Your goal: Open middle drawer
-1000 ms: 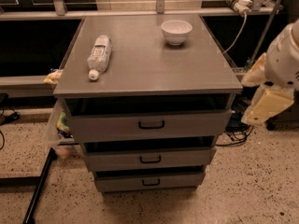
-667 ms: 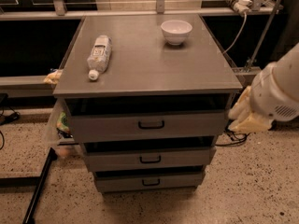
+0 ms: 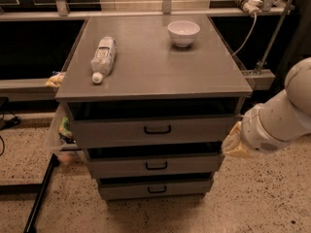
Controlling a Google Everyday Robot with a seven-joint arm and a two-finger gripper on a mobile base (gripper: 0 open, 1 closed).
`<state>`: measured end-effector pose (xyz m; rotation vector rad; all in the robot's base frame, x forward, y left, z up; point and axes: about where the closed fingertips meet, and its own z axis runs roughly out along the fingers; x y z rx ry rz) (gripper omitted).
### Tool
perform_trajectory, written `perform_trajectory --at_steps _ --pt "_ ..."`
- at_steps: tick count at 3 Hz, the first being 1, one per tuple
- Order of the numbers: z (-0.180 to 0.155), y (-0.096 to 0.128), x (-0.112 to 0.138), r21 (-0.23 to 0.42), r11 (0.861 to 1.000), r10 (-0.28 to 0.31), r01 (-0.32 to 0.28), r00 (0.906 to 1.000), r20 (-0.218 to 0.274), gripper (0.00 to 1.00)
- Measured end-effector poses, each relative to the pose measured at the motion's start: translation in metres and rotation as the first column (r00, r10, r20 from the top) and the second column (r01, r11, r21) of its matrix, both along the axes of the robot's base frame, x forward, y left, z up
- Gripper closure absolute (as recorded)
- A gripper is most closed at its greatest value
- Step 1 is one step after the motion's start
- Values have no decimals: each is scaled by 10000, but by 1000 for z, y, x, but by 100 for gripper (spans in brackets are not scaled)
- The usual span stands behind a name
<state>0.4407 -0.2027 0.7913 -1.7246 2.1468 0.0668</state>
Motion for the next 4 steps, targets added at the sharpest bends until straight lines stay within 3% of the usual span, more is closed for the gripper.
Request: perform_trajectory --at_steps 2,3,4 --pt "-16 -2 0 -185 9996 224 -219 9994 281 100" --pt "-62 -1 7 74 9988 483 -488 9970 598 100" --pt "-116 13 28 757 9957 471 -540 9949 894 100"
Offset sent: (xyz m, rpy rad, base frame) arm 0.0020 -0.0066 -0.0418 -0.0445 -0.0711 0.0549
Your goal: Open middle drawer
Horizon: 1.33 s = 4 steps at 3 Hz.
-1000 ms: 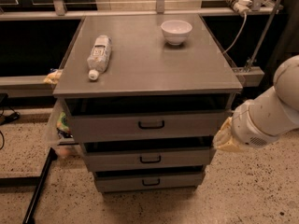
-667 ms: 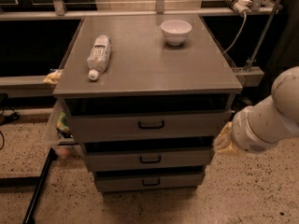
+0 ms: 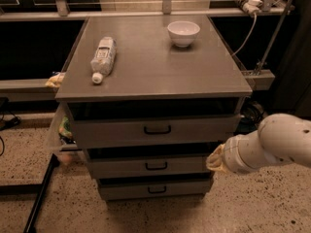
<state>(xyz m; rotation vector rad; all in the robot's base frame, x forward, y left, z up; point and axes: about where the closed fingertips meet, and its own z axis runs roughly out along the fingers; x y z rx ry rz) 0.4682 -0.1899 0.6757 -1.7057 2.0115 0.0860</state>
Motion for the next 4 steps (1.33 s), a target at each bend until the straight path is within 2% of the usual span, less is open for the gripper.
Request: perform_trajectory --at_steps 1,2,3,4 --pt "-76 17 15 870 9962 -27 56 9994 -342 100" --pt "-76 17 15 868 9962 -27 56 9994 -342 100" --pt "-107 5 15 527 9986 16 -2 9997 -261 86" --pt "-143 -4 20 395 9992 10 -1 9998 -217 66"
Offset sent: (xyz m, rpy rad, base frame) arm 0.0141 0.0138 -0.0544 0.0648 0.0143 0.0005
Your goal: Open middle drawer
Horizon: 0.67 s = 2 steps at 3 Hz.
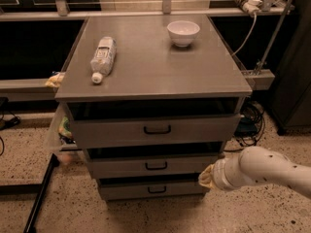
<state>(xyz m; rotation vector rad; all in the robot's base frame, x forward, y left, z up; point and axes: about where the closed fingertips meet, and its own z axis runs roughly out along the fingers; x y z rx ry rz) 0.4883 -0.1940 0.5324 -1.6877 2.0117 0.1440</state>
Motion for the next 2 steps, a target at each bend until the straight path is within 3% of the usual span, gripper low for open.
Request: perform_trajectory --at_steps 2 --pt "-46 2 18 153 9997 197 -200 9996 204 19"
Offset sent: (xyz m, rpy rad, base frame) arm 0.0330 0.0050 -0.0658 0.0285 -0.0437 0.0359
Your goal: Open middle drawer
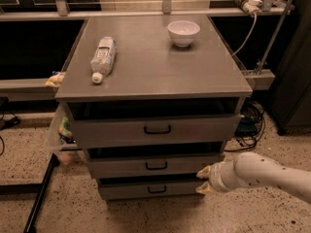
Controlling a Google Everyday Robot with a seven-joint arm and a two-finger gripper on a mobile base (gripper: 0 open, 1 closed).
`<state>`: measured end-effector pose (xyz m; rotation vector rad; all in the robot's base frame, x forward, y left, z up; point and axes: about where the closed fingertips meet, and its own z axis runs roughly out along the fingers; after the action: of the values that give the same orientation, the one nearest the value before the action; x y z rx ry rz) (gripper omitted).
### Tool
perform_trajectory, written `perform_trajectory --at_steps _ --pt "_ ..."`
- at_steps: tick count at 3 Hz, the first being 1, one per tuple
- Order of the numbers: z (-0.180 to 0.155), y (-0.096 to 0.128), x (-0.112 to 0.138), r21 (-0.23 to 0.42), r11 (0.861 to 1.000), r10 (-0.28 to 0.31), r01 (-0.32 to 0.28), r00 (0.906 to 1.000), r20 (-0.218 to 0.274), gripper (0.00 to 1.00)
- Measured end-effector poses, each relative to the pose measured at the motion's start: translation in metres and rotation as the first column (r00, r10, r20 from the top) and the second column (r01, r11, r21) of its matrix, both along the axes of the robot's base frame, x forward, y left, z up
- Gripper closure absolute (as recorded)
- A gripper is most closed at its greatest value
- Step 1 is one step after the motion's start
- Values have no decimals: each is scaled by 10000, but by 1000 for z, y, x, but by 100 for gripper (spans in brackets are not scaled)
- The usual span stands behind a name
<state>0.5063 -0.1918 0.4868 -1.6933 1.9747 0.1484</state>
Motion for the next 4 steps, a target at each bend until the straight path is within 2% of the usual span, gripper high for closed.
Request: perform_trajectory --at_steps 1,4 --pt "-13 7 12 134 9997 204 -206 9997 113 0" --pt "-42 32 41 658 9945 803 -811 9967 135 0"
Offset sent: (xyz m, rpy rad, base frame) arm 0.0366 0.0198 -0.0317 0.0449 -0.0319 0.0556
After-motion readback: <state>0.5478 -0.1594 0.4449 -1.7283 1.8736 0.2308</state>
